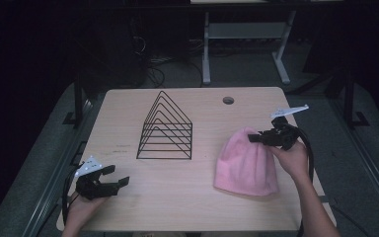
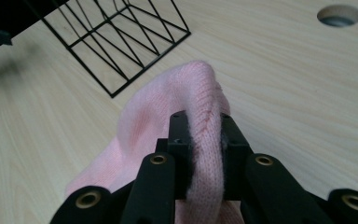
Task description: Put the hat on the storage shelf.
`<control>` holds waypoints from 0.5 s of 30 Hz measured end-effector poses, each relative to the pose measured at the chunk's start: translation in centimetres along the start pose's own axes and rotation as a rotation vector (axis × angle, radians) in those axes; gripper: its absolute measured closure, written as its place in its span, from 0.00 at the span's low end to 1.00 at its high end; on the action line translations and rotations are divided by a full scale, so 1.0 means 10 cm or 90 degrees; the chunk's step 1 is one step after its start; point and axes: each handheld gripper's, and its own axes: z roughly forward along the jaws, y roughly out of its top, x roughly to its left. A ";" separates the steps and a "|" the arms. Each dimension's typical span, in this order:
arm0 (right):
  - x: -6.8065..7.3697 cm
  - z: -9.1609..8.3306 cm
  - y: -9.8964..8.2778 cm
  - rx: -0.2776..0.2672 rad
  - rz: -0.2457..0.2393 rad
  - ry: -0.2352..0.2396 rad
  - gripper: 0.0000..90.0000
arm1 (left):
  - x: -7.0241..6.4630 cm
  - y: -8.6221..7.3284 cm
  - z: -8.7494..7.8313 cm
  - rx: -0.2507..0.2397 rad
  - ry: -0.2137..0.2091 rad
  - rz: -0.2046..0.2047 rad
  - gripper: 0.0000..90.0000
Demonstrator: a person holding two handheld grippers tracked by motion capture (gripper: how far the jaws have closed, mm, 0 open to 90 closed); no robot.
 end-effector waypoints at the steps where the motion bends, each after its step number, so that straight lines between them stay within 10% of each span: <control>1: 0.07 -0.07 0.03 -0.007 -0.011 0.000 0.87 | 0.00 0.01 0.00 0.002 -0.001 0.003 0.24; 15: 0.35 -0.41 0.33 -0.057 -0.078 -0.019 0.88 | -0.06 0.11 -0.01 -0.019 -0.022 0.011 0.25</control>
